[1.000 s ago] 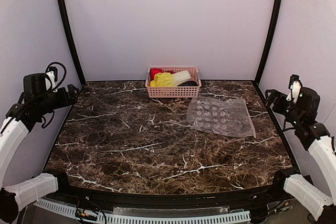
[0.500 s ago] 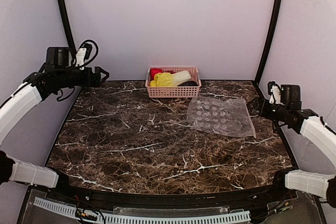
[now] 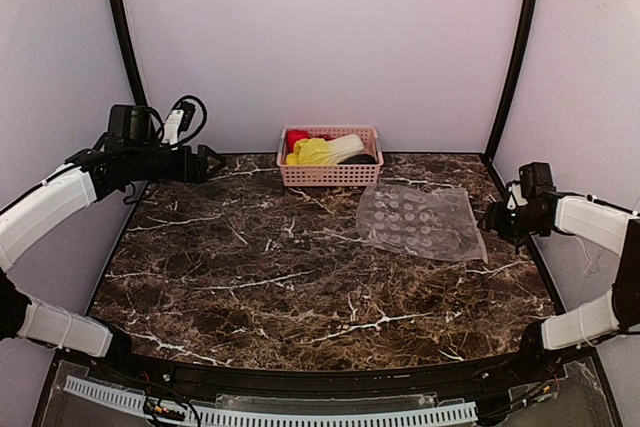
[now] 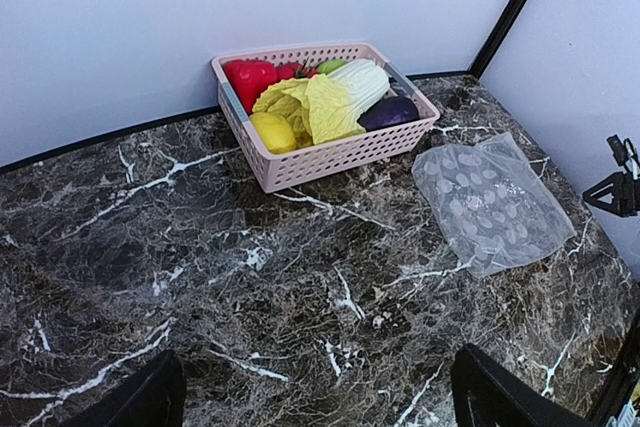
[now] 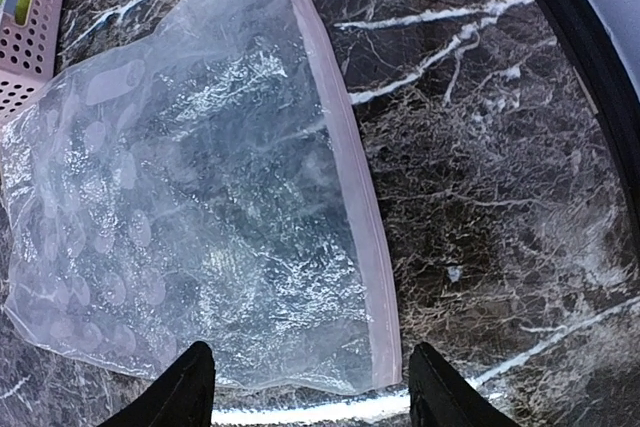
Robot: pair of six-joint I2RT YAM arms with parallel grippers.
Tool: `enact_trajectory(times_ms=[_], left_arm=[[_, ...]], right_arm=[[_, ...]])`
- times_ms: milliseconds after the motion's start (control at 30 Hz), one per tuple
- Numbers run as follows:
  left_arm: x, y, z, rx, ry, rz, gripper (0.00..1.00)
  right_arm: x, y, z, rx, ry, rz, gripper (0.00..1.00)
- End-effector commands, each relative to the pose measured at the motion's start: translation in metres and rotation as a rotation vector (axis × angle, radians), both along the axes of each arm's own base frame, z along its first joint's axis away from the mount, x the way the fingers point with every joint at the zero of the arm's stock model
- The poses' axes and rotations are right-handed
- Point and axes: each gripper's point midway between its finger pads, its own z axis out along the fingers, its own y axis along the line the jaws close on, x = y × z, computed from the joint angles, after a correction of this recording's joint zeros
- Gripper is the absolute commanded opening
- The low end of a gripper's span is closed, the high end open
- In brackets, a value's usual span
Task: Place the food in the zip-top bag and seal the zipper
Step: Pick up the zipper food storage bag from the center of the board.
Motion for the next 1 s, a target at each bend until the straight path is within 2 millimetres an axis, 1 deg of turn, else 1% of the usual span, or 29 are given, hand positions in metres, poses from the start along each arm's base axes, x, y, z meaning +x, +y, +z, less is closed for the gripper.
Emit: enact_trajectory(times_ms=[0, 133, 300, 433, 633, 667, 700, 800, 900, 967], left_arm=[[-0.004, 0.006, 0.021, -0.011, -0.069, 0.028, 0.93], [-0.004, 0.003, 0.017, -0.027, -0.049, 0.015, 0.93], [-0.002, 0.000, 0.011, -0.041, -0.020, 0.013, 0.93], [0.000, -0.003, 0.005, -0.049, 0.004, 0.008, 0.93], [0.000, -0.009, 0.002, -0.066, 0.015, -0.021, 0.93], [0.000, -0.009, 0.001, -0.067, 0.015, -0.022, 0.93], [0.001, -0.009, 0.001, -0.068, 0.017, -0.020, 0.92], [0.001, -0.008, -0.002, -0.062, 0.022, -0.013, 0.93], [0.001, -0.009, -0.003, -0.062, 0.027, -0.016, 0.93], [0.001, -0.009, -0.002, -0.065, 0.024, -0.021, 0.93]], right_arm=[[-0.004, 0.002, -0.013, 0.011, 0.044, 0.008, 0.62], [-0.007, 0.001, -0.024, 0.004, 0.078, 0.006, 0.58], [-0.014, -0.005, -0.037, -0.032, 0.124, -0.008, 0.61], [-0.017, -0.004, -0.050, -0.053, 0.165, 0.001, 0.60], [-0.016, -0.004, -0.060, -0.063, 0.194, -0.003, 0.60], [-0.016, 0.000, -0.062, -0.069, 0.198, 0.010, 0.60], [-0.016, 0.004, -0.063, -0.076, 0.203, 0.022, 0.59], [-0.017, 0.005, -0.068, -0.091, 0.218, 0.026, 0.57], [-0.016, 0.008, -0.070, -0.090, 0.225, 0.034, 0.52], [-0.015, 0.009, -0.071, -0.089, 0.226, 0.036, 0.51]])
